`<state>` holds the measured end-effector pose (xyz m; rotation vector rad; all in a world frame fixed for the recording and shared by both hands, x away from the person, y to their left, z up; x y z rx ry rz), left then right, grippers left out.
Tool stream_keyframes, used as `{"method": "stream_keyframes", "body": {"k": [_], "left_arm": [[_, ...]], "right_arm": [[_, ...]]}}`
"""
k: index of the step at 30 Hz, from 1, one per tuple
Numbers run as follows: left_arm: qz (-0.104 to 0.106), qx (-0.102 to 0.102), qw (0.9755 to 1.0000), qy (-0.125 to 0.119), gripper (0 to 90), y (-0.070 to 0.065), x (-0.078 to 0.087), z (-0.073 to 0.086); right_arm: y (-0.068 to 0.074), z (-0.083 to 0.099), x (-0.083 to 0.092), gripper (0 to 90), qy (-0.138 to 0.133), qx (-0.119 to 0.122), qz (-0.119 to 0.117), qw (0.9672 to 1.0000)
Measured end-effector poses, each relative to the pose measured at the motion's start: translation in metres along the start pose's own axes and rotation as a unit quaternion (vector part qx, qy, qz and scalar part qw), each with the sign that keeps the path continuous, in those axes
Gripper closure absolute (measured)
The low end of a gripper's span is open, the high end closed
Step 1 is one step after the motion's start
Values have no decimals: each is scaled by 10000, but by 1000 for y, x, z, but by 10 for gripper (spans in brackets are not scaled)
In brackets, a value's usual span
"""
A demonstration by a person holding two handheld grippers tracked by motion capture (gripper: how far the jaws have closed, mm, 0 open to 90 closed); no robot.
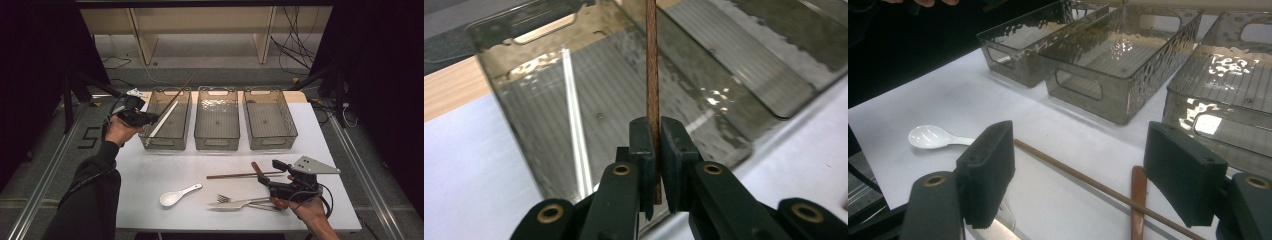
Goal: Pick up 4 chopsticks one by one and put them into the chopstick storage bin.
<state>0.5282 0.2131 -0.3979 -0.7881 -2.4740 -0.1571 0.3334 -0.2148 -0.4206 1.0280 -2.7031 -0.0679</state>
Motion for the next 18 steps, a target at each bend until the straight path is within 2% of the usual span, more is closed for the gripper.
{"method": "stream_keyframes", "body": {"k": [9, 18], "left_arm": [[-190, 108, 9997, 132, 840, 12, -9, 8], [-307, 180, 9990, 271, 840, 19, -15, 17]], "right_arm": [[0, 0, 0, 293, 1, 0, -2, 10000], [0, 0, 0, 294, 2, -6, -3, 10000]]}}
Point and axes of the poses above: each handheld gripper's, and its own axes: x roughly backward along the jaws, z roughly out of its underside, y roughly to its left, the point moved 4 cm from there along -x, roughly forward along the jaws, and after that the axes turned 13 degrees about -y, right-handed, at the moved point
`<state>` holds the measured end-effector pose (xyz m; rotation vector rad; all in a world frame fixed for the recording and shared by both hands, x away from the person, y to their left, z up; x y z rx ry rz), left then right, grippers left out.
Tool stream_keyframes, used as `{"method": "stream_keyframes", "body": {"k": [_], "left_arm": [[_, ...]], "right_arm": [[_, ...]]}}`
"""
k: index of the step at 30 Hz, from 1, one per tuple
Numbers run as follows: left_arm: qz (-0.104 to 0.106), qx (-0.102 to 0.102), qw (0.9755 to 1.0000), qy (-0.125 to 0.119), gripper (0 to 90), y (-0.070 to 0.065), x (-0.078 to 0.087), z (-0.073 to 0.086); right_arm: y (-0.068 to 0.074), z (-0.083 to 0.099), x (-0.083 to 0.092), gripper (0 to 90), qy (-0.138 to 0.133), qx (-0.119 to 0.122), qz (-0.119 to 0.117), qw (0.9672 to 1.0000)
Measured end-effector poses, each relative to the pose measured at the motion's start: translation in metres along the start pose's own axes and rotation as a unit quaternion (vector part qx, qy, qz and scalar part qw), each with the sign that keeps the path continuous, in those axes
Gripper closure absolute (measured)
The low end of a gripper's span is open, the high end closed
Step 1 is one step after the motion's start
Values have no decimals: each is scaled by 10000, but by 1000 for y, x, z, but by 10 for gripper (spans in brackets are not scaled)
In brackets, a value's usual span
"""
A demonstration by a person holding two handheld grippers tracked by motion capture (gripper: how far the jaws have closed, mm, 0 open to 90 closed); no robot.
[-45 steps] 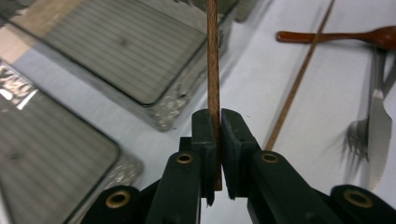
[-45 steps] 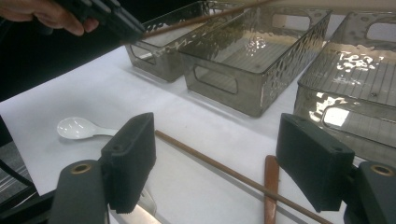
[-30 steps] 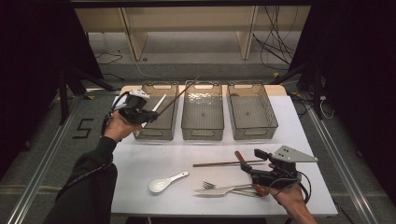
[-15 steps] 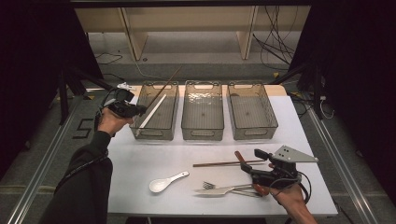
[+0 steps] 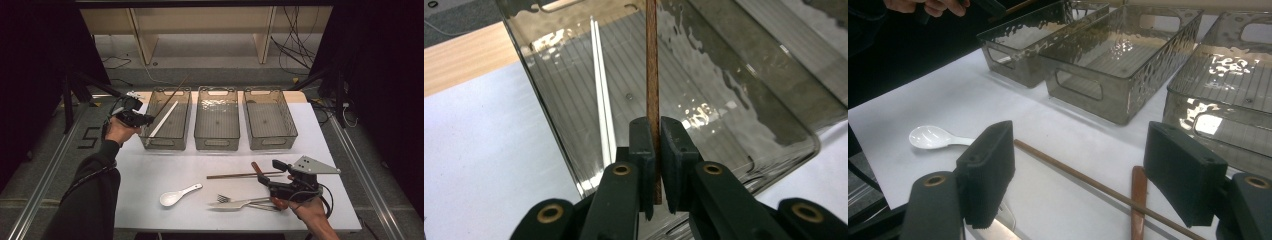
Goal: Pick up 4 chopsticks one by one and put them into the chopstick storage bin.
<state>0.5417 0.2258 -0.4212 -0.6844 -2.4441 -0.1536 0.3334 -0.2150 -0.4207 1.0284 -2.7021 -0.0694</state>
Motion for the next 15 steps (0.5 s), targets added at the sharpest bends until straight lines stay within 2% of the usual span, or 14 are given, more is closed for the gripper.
{"method": "stream_keyframes", "body": {"k": [11, 15], "left_arm": [[-42, 58, 9998, 210, 819, 1, -7, 9], [38, -6, 9997, 221, 681, -8, -6, 7]], "right_arm": [[0, 0, 0, 293, -8, -11, 3, 10000], [0, 0, 0, 294, 2, 1, -3, 10000]]}}
Point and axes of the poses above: each handheld gripper's, and its own axes: x roughly backward along the jaws, z roughly out of its underside, y roughly to its left, the point moved 4 cm from there along -x, roughly forward along the jaws, and after that the axes turned 13 degrees about -y, right-handed, at the moved point
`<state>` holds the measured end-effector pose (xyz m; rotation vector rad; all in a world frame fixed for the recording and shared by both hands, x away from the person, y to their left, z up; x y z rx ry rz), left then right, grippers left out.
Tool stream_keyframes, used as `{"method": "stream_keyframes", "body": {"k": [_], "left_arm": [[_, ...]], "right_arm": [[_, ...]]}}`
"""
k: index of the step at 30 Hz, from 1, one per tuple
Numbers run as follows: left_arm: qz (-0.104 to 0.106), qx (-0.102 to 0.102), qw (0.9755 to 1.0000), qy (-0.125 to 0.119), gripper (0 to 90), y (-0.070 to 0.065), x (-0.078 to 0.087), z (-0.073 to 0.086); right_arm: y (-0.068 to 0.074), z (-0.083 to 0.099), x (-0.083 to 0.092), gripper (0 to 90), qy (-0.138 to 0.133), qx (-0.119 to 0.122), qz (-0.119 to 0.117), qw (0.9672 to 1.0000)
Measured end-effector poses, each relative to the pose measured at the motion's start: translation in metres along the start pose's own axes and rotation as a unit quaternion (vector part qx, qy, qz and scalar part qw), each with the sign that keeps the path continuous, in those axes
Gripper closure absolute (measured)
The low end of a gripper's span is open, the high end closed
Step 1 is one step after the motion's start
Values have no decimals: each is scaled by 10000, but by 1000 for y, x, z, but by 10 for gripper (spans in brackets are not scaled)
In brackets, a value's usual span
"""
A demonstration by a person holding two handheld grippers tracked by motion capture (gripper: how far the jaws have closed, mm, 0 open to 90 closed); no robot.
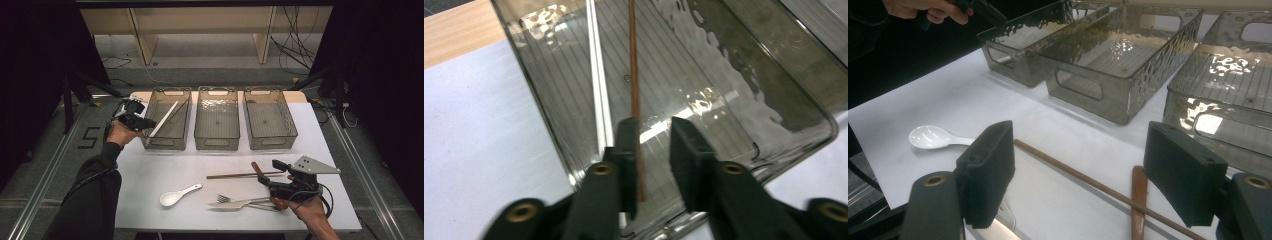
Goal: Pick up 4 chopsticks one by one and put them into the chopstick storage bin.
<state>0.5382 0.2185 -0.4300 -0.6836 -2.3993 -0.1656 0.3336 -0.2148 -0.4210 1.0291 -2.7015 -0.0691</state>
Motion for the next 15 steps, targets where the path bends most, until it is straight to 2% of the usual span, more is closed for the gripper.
{"method": "stream_keyframes", "body": {"k": [2, 4, 5, 8, 11, 12, 14, 15], "left_arm": [[52, 18, 10000, -61, 626, -5, 2, -2], [147, 146, 9997, -88, 549, -14, 5, -5], [266, 229, 9993, -101, 520, -19, 6, -6], [516, 123, 9984, -170, 450, -36, 9, -6], [801, 225, 9958, -378, 376, -48, 13, -2], [889, 270, 9950, -358, 368, -51, 13, 1], [878, 139, 9956, -307, 339, -55, 15, 2], [893, 172, 9951, -379, 332, -58, 16, 1]], "right_arm": [[0, 0, 0, 294, -6, -3, 4, 10000], [0, 0, 0, 294, -5, -1, 5, 10000], [0, 0, 0, 294, 0, 3, 7, 10000], [0, 0, 0, 294, -22, 0, 7, 10000], [0, 0, 1, 294, -17, 13, 6, 10000], [0, 0, 1, 294, -31, 16, 7, 10000], [0, -1, 0, 293, -40, 4, 0, 10000], [1, -1, 0, 293, -11, 9, 0, 10000]]}}
Point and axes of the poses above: each handheld gripper's, and its own axes: x roughly backward along the jaws, z roughly out of its underside, y roughly to its left, the point moved 4 cm from there along -x, roughly forward along the jaws, and after that the axes turned 13 degrees about -y, right-handed, at the moved point
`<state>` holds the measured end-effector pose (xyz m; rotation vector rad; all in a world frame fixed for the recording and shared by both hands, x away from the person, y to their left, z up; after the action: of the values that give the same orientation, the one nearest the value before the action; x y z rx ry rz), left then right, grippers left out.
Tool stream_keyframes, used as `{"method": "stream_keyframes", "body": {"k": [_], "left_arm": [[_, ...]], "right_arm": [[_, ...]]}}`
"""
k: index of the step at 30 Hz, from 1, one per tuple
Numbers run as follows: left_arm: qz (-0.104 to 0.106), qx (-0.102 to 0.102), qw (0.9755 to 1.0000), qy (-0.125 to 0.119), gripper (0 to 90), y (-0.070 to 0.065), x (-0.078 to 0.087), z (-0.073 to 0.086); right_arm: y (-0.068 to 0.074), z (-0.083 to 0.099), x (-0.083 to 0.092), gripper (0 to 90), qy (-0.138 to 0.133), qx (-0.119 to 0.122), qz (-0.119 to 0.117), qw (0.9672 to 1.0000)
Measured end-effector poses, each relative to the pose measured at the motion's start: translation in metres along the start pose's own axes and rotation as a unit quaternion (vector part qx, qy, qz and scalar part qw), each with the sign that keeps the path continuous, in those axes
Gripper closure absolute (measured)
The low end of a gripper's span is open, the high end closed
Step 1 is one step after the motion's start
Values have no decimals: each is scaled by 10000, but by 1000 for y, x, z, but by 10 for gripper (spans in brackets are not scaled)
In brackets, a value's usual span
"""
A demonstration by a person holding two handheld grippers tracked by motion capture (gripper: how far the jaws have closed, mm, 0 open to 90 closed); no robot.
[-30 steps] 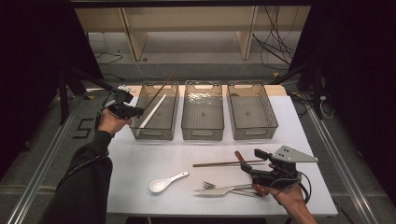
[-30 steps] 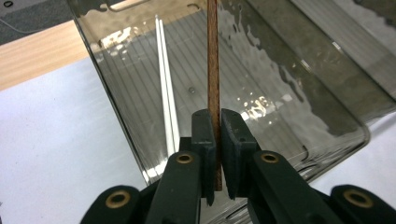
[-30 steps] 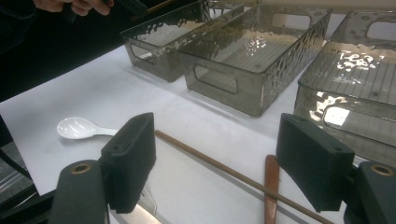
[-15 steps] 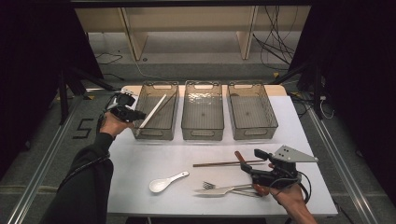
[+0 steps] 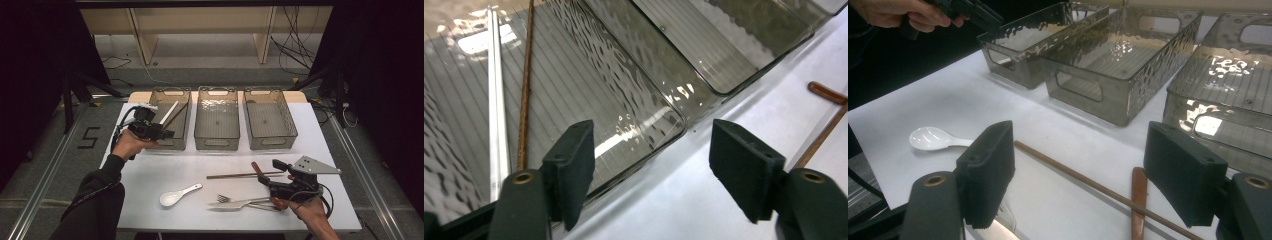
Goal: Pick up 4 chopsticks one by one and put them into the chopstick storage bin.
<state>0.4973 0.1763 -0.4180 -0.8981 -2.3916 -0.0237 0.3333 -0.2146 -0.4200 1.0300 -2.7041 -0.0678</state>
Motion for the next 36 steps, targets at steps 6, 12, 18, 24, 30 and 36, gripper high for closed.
{"method": "stream_keyframes", "body": {"k": [6, 12, 18, 24, 30, 36], "left_arm": [[337, -383, 9987, 44, 282, -32, -4, -1], [703, -730, 9948, 74, 264, -63, -13, -2], [768, -804, 9936, 221, 246, -73, -24, 5], [924, -867, 9917, 204, 219, -85, -28, 6], [1019, -934, 9902, 202, 218, -93, -34, 8], [1175, -1058, 9871, 259, 217, -107, -43, 13]], "right_arm": [[0, 0, 0, 293, 2, 11, 4, 10000], [0, 0, 1, 293, -15, 22, -6, 10000], [0, 0, 1, 293, -16, 22, -8, 10000], [1, 0, 0, 293, -19, 11, -4, 10000], [0, 0, 1, 293, -27, -5, -5, 10000], [0, 0, 1, 293, -17, -13, -8, 10000]]}}
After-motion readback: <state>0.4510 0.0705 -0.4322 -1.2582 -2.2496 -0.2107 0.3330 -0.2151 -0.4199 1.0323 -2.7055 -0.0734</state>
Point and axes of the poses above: each handheld gripper's, and its own axes: x roughly backward along the jaws, z roughly out of its underside, y roughly to its left, the point moved 4 cm from there along -x, roughly forward along the jaws, and after that the axes turned 13 degrees about -y, right-handed, at the moved point
